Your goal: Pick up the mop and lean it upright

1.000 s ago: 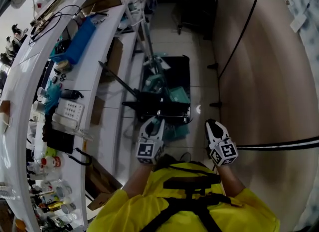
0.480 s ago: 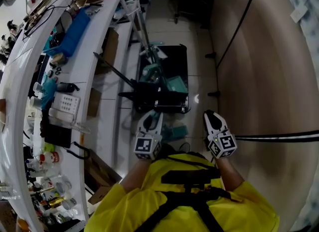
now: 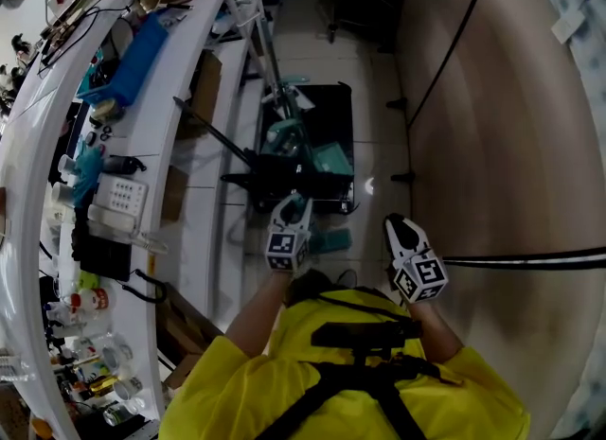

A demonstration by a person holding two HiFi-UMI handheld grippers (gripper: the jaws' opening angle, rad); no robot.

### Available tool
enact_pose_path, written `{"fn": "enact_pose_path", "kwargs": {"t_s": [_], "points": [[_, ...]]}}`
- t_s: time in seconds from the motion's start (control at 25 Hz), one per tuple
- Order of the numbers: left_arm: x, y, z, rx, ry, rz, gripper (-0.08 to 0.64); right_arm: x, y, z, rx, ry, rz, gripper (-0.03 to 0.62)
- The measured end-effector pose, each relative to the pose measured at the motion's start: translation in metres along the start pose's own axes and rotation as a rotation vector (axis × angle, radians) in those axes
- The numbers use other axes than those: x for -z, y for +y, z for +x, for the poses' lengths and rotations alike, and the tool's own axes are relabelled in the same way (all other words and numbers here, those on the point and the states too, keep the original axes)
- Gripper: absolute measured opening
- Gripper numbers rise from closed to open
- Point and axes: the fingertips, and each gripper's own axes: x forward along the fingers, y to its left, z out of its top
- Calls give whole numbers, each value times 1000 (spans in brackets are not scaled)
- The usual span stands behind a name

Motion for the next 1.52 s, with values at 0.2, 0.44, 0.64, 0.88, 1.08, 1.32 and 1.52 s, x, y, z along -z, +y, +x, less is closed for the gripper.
{"fn": "enact_pose_path", "kwargs": {"t_s": [0.2, 0.44, 0.64, 0.88, 1.08, 1.32, 1.52], "points": [[29, 15, 37, 17, 6, 14, 106, 10, -1, -1, 1, 39, -10, 52], [20, 40, 91, -35, 29, 16, 106, 14, -1, 6, 1, 60, -11, 52], [17, 52, 114, -41, 49, 28, 104, 5, 3, 15, -9, 46, -24, 52], [13, 46, 100, -65, 52, 21, 113, 1, -3, 12, 5, 33, -16, 52], [17, 37, 21, -114, 28, -78, 170, -4, -1, 8, -1, 16, -11, 52], [-52, 11, -92, -106, -101, -85, 60, -26, 3, -3, 1, -60, -16, 8], [-97, 11, -131, -85, -145, -68, 44, -60, 17, -14, -8, -146, -52, 6]]}}
